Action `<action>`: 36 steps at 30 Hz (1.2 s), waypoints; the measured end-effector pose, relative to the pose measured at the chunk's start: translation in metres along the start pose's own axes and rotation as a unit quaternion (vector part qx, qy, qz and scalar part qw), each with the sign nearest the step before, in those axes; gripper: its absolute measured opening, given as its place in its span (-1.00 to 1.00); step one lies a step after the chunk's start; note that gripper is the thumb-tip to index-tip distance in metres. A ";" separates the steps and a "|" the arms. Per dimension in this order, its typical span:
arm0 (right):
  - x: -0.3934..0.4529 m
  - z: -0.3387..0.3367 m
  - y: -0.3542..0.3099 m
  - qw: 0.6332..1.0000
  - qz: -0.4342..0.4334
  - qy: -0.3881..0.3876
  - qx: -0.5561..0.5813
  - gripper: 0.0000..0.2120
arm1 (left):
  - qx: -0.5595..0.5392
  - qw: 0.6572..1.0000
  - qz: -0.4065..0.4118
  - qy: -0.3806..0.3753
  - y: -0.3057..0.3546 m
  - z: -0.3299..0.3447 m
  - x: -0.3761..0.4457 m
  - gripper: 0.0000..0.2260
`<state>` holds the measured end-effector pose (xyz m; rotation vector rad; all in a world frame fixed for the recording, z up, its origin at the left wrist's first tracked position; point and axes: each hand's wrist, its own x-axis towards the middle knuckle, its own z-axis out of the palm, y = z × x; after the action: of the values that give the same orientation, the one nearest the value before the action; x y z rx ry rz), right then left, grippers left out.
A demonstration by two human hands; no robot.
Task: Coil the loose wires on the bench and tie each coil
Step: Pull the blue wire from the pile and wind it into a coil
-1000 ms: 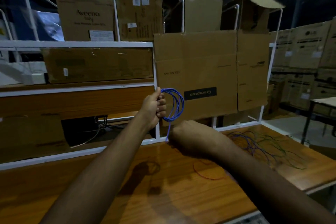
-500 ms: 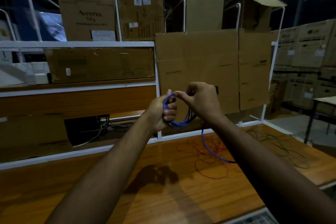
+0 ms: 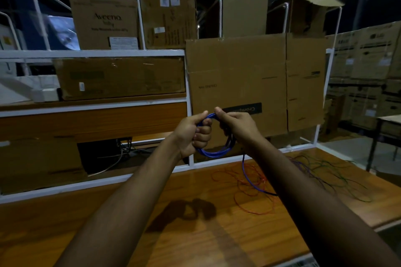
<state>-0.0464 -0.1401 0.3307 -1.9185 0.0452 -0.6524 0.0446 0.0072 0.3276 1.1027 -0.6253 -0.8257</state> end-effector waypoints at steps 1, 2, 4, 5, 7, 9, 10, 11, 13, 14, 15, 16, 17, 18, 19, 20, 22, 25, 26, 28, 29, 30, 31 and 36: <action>-0.001 -0.003 0.004 1.000 0.006 -0.021 0.007 -0.60 | 0.005 1.000 0.004 0.013 0.001 -0.001 0.000 -0.64; -0.001 -0.008 0.010 0.998 0.013 -0.058 0.028 -0.64 | 0.007 1.000 0.009 0.025 0.002 -0.003 0.000 -0.64; 0.000 -0.023 0.028 0.975 0.041 -0.175 0.127 -0.71 | 0.001 0.999 0.016 0.047 0.004 -0.008 -0.001 -0.64; 0.000 -0.033 0.036 0.953 0.063 -0.230 0.185 -0.68 | -0.005 0.998 0.018 0.055 0.005 -0.010 -0.001 -0.64; -0.003 -0.049 0.049 0.926 0.112 -0.269 0.238 -0.62 | -0.025 0.997 0.024 0.062 0.006 -0.012 -0.002 -0.64; -0.006 -0.050 0.060 0.955 0.128 -0.226 0.146 -0.70 | -0.047 0.997 0.035 0.059 0.007 -0.013 -0.002 -0.64; -0.009 -0.045 0.060 0.974 0.114 -0.193 0.041 -0.73 | -0.054 0.996 0.039 0.059 0.007 -0.013 0.000 -0.64; -0.013 -0.037 0.056 0.979 0.092 -0.153 -0.098 -0.72 | -0.059 0.995 0.044 0.062 0.007 -0.013 0.001 -0.64; -0.024 -0.017 0.051 0.927 0.041 -0.089 -0.362 -0.64 | -0.070 0.993 0.057 0.080 0.005 -0.012 0.006 -0.64; -0.032 -0.008 0.047 0.888 0.021 -0.070 -0.453 -0.64 | -0.075 0.991 0.064 0.091 0.004 -0.012 0.008 -0.64; -0.041 0.001 0.040 0.861 0.003 -0.068 -0.505 -0.69 | -0.080 0.989 0.069 0.100 0.003 -0.012 0.010 -0.64; -0.048 0.010 0.035 0.847 -0.017 -0.082 -0.525 -0.69 | -0.087 0.988 0.073 0.106 0.003 -0.013 0.012 -0.64; -0.054 0.016 0.032 0.842 -0.027 -0.103 -0.528 -0.52 | -0.095 0.987 0.075 0.110 0.002 -0.014 0.014 -0.64; -0.058 0.020 0.029 0.832 -0.036 -0.131 -0.538 -0.36 | -0.103 0.985 0.075 0.113 0.002 -0.015 0.015 -0.64; -0.062 0.020 0.024 0.822 -0.051 -0.142 -0.549 -0.30 | -0.110 0.984 0.075 0.116 0.002 -0.017 0.016 -0.64; -0.065 0.019 0.018 0.815 -0.072 -0.133 -0.559 -0.30 | -0.117 0.983 0.076 0.120 0.002 -0.018 0.016 -0.64; -0.071 0.018 0.007 0.824 -0.104 -0.093 -0.549 -0.38 | -0.133 0.979 0.086 0.129 0.002 -0.019 0.015 -0.64; -0.078 0.022 -0.001 0.837 -0.155 -0.065 -0.520 -0.46 | -0.151 0.972 0.106 0.145 0.007 -0.020 0.013 -0.62; -0.076 0.024 -0.001 0.842 -0.165 -0.079 -0.508 -0.49 | -0.154 0.971 0.109 0.144 0.009 -0.020 0.013 -0.62; -0.071 0.028 0.002 0.863 -0.170 -0.132 -0.457 -0.49 | -0.160 0.971 0.110 0.142 0.010 -0.021 0.012 -0.63; -0.068 0.029 0.005 0.868 -0.174 -0.156 -0.438 -0.49 | -0.161 0.970 0.110 0.143 0.011 -0.021 0.011 -0.63; -0.066 0.031 0.007 0.863 -0.191 -0.167 -0.438 -0.50 | -0.162 0.970 0.110 0.143 0.011 -0.020 0.011 -0.64; -0.063 0.033 0.010 0.850 -0.220 -0.160 -0.451 -0.51 | -0.163 0.970 0.111 0.142 0.011 -0.019 0.011 -0.64; -0.059 0.027 0.018 0.788 -0.365 -0.053 -0.493 -0.72 | -0.156 0.972 0.115 0.134 0.012 -0.020 0.008 -0.63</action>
<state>-0.0790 -0.1063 0.2828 -3.0275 -0.5678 -1.1795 0.0682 0.0131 0.3323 0.8167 -0.3716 -0.5405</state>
